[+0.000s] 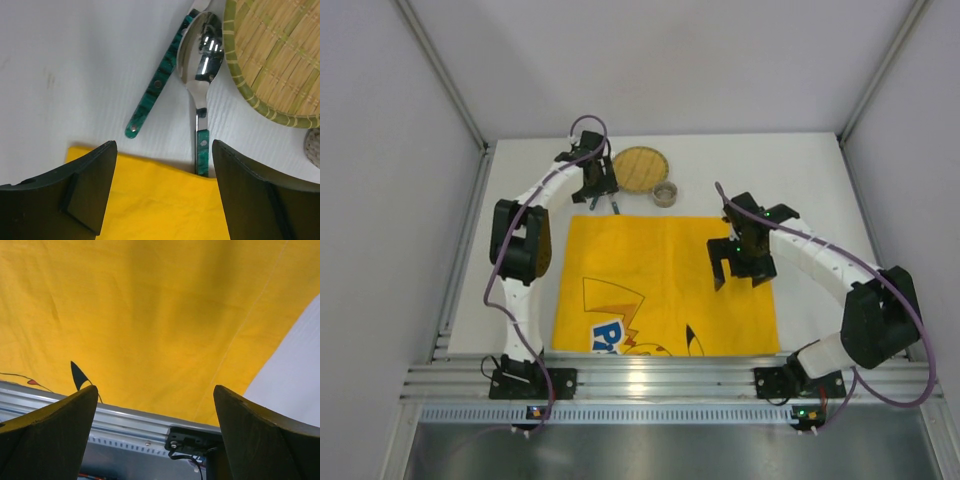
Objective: Set the dinner table for one person
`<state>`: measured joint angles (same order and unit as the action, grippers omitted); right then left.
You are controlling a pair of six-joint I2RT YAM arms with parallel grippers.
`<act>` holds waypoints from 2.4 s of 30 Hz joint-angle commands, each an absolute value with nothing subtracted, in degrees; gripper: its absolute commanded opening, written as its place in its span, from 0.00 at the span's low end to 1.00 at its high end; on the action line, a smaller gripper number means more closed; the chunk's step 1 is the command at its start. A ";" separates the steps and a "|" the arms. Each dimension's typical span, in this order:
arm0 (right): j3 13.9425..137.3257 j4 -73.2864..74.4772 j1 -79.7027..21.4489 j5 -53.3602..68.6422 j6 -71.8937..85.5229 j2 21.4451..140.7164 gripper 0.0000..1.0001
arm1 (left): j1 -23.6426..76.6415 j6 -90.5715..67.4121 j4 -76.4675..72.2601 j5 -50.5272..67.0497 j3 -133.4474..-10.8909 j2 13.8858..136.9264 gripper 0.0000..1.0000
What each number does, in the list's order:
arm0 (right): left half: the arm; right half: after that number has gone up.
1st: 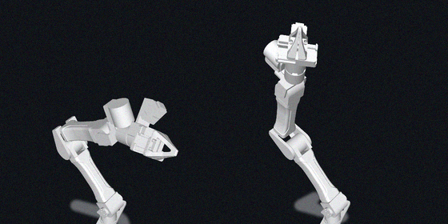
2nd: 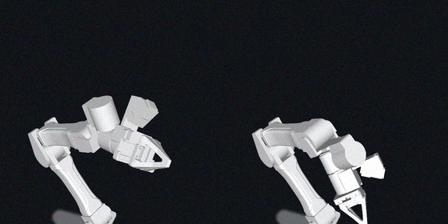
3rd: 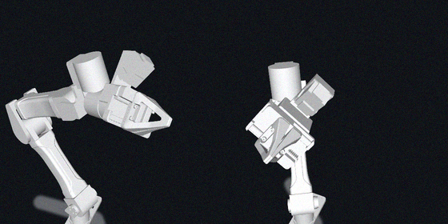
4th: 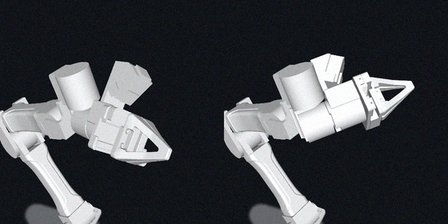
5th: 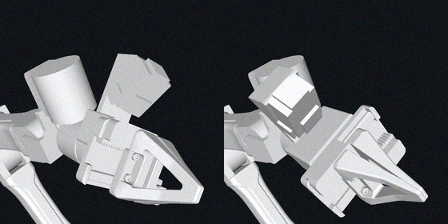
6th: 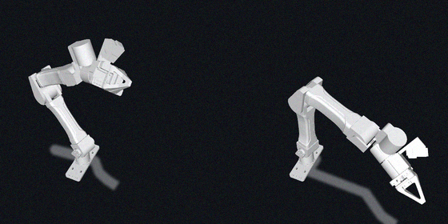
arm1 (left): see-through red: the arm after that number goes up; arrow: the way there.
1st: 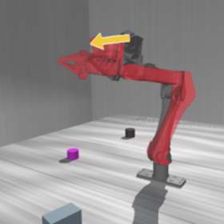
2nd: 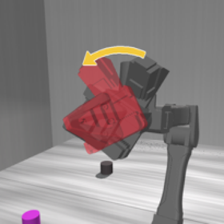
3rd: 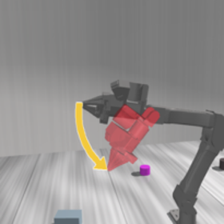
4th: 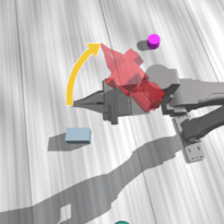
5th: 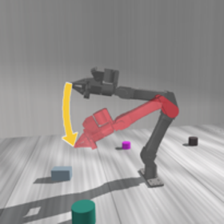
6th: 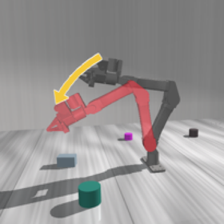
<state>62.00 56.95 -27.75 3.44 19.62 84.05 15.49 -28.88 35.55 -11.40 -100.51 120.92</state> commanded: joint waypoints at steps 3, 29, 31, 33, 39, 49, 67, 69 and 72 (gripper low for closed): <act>59.24 57.22 -25.66 1.58 20.39 80.60 1.00 | 17.14 -29.88 36.56 -9.85 -108.63 125.94 0.82; 64.07 57.74 -23.29 1.85 19.34 86.57 1.00 | 19.34 -24.87 39.82 -13.27 -114.43 137.20 0.17; 64.07 57.74 -23.20 1.85 19.25 86.40 1.00 | 19.16 -24.26 39.38 -14.23 -114.87 137.63 0.04; 64.07 57.74 -23.12 1.93 19.16 86.31 1.00 | 18.90 -24.00 39.98 -15.20 -116.71 138.07 0.00; 64.16 57.57 -23.20 2.20 18.99 85.78 1.00 | 15.83 -24.78 40.70 -16.96 -122.77 138.43 0.00; 64.51 56.43 -23.12 4.39 19.25 85.61 1.00 | 13.71 -28.30 26.38 -15.56 -120.94 123.96 0.00; 72.16 39.48 -23.29 26.36 25.66 73.22 0.99 | 23.54 -37.96 25.66 2.10 -95.81 98.01 0.00; 72.16 34.64 -23.29 29.96 27.93 72.77 0.99 | 26.88 -40.68 26.01 1.76 -93.87 96.60 0.00; 71.81 30.24 -23.29 32.16 29.88 73.39 0.97 | 30.92 -43.32 26.10 0.97 -92.55 95.45 0.00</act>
